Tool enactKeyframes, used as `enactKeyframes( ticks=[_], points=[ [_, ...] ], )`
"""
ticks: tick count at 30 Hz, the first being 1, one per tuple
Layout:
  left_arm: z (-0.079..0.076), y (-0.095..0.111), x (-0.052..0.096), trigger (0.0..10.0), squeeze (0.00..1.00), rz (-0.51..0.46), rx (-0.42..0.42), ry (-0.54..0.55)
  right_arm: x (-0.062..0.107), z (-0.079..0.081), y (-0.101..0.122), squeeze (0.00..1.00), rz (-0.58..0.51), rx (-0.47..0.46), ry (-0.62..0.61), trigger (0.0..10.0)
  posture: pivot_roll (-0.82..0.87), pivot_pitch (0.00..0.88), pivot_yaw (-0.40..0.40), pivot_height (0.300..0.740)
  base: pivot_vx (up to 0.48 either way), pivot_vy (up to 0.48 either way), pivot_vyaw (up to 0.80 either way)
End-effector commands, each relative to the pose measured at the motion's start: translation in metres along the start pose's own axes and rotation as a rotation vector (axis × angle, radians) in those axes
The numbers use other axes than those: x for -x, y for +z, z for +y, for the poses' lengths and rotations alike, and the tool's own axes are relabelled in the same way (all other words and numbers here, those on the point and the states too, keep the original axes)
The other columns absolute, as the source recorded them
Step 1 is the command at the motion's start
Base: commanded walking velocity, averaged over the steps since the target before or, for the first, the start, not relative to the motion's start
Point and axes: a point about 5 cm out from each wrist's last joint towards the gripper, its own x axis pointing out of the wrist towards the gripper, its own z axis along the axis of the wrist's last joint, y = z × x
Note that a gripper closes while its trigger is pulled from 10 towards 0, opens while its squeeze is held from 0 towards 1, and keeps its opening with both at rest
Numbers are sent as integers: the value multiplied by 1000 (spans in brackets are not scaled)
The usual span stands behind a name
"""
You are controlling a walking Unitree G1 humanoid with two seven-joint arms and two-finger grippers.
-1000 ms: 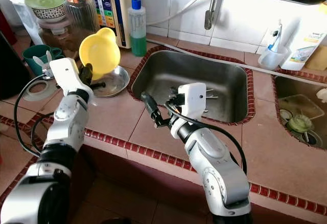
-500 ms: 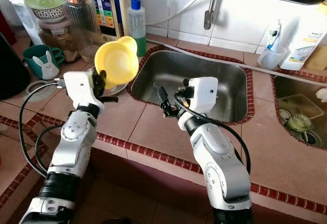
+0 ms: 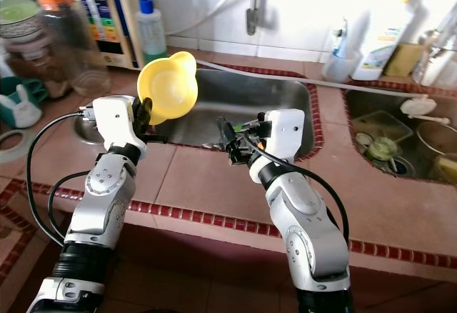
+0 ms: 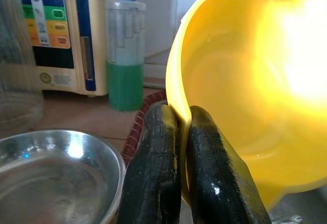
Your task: Kitchen organization
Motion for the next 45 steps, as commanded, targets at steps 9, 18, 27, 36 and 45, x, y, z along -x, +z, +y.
enactKeyframes(
  ticks=[9,18,27,36,45],
  points=[
    [-6,15,4,0,0,-75,-4,-46,-9,-5,10,0,-39,-9,-6,10000,77,33,-10,740,0,0,0],
    [-24,21,8,0,0,-121,22,-161,-34,-8,29,0,-111,-309,56,10000,84,31,-19,740,0,0,0],
    [-38,21,6,353,0,-117,27,-202,-43,3,24,0,-88,-372,108,10000,80,34,-20,740,0,0,0],
    [-45,26,5,1059,0,-142,45,-239,-44,5,14,0,-47,-362,107,10000,77,37,-17,740,0,0,0],
    [-51,25,12,0,0,-149,41,-304,-49,2,10,0,-18,-299,36,0,80,40,-16,740,0,0,0]
  ],
)
